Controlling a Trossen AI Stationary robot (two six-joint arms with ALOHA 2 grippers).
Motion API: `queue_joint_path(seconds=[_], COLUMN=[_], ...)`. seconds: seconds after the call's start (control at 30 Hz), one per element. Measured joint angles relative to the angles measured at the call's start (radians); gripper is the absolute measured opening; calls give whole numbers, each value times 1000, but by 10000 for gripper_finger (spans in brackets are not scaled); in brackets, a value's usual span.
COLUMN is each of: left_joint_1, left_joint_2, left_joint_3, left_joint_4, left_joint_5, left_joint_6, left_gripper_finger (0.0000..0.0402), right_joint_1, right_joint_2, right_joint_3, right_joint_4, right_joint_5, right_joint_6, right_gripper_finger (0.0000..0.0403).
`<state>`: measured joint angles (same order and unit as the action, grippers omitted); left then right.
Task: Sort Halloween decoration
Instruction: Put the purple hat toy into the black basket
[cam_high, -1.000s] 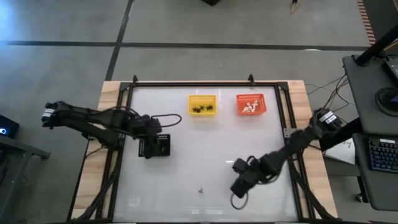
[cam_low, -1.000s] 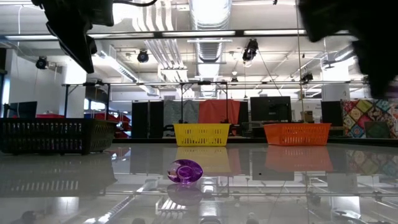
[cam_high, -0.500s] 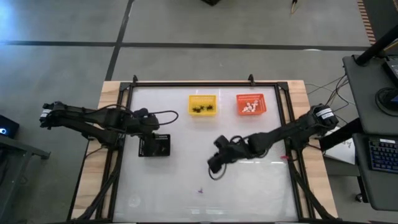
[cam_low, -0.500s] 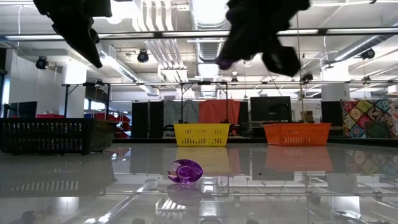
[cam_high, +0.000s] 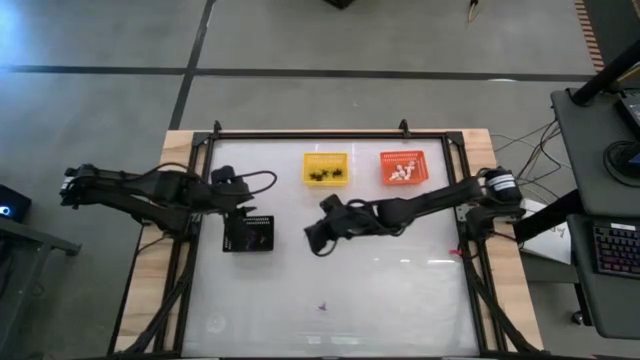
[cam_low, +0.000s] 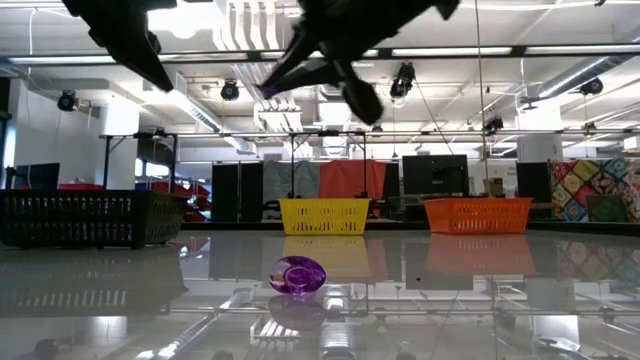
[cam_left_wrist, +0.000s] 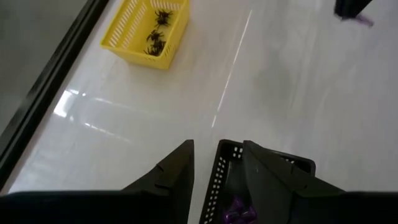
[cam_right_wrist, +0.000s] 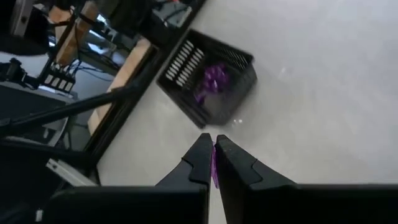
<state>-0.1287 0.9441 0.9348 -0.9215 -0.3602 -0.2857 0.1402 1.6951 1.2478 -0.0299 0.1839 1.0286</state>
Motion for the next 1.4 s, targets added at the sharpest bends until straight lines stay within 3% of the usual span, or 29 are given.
queue_joint_path(seconds=[0.27,0.83,1.0,1.2,1.4], left_joint_1=[0,3,3,3,3], left_joint_2=[-15,-23,-23,-28,-36], left_joint_3=[0,-1,-1,-1,-1], left_joint_4=[2,-7,-7,-31,-44], left_joint_5=[-15,-50,-50,-50,-49], left_joint_6=[1,-46,-60,-65,-70], left_gripper_finger=[119,119,119,119,119], right_joint_1=[-62,-171,-180,-180,-189], right_joint_2=[149,493,606,694,703], right_joint_3=[187,572,731,908,967], right_joint_4=[-2,-9,-110,-326,-362], right_joint_5=[-27,-406,-528,-523,-493], right_joint_6=[-113,-263,-270,-346,-402], right_gripper_finger=[9,9,10,42,103])
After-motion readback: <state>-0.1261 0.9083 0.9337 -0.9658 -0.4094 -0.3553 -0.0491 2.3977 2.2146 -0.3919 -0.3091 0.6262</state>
